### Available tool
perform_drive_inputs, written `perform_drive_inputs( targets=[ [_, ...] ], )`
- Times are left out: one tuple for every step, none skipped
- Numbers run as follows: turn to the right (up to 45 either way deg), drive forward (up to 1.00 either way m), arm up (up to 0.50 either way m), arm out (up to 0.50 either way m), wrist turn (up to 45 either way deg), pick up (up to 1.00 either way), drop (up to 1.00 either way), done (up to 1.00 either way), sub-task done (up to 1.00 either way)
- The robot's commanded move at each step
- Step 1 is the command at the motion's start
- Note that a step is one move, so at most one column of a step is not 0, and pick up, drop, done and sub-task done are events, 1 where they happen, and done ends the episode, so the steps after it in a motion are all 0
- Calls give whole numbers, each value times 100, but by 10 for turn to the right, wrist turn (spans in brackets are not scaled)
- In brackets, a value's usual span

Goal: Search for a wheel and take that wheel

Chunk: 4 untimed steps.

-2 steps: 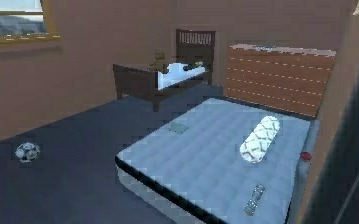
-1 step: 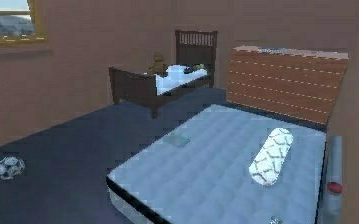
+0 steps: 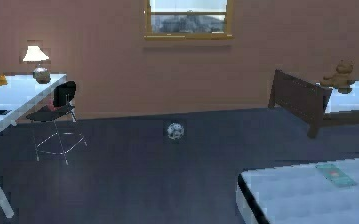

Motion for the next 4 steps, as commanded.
perform_drive_inputs(
  targets=[
    [-90,0,0,0,0,0,0,0,0],
    [0,0,48,0,0,0,0,0,0],
    [0,0,0,44,0,0,0,0,0],
    [0,0,0,0,450,0,0,0,0]
  ],
)
